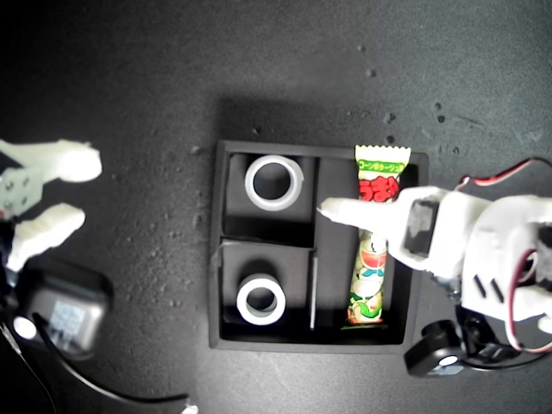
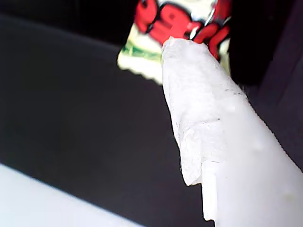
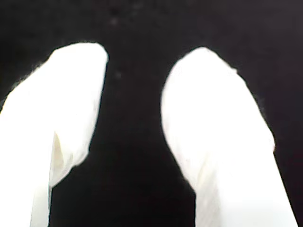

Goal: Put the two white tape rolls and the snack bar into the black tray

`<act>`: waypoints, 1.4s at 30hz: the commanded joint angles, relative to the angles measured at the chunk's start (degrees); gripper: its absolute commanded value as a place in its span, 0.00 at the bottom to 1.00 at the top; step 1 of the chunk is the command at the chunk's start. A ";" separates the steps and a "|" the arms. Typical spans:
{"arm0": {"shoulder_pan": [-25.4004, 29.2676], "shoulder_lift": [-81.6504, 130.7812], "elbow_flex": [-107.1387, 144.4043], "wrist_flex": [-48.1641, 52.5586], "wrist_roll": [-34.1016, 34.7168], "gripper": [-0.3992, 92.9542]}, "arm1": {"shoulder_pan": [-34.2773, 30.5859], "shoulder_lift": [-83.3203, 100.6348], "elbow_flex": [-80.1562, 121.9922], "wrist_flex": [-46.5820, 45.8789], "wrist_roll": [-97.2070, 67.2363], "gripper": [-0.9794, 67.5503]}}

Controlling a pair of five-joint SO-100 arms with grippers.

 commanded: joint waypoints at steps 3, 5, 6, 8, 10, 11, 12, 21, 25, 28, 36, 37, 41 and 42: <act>6.24 19.78 24.79 -12.22 -5.71 0.03 | 1.85 6.50 -10.02 7.21 4.04 0.35; 7.91 28.39 33.13 -14.68 -7.12 0.01 | 3.08 10.63 -7.12 7.21 10.46 0.25; 8.70 32.87 37.18 -15.29 -8.00 0.01 | 4.22 13.36 -4.57 7.21 15.21 0.19; 10.20 41.57 44.21 -15.56 -9.76 0.01 | 6.77 21.01 3.43 7.21 26.10 0.02; 11.51 49.75 50.63 -15.47 -10.90 0.01 | 8.44 31.38 14.41 7.12 37.09 0.01; 12.13 53.35 53.44 -15.29 -11.25 0.01 | 8.61 37.18 20.13 7.12 41.13 0.01; 12.57 56.78 55.90 -14.68 -11.51 0.01 | 8.53 43.42 26.28 7.12 44.56 0.01; 13.18 61.08 63.63 -13.45 -10.55 0.01 | 6.15 112.50 96.94 -1.58 59.68 0.01; 12.22 61.08 66.62 -13.80 -10.55 0.01 | 0.18 133.77 116.46 -13.36 52.82 0.01; 11.51 61.08 68.29 -14.06 -10.11 0.01 | 0.26 133.77 125.07 -16.61 52.21 0.01; 11.25 61.08 72.25 -17.67 -10.46 0.01 | 0.26 133.77 145.72 -30.59 51.06 0.01; 11.07 61.08 72.69 -17.67 -10.90 0.01 | 0.35 133.77 147.92 -32.34 51.33 0.01; 10.90 61.08 74.00 -18.46 -11.16 0.00 | -0.09 133.86 155.57 -40.52 52.38 0.01; 11.07 61.08 74.00 -18.46 -10.99 0.00 | -0.26 133.86 155.57 -40.17 52.38 0.01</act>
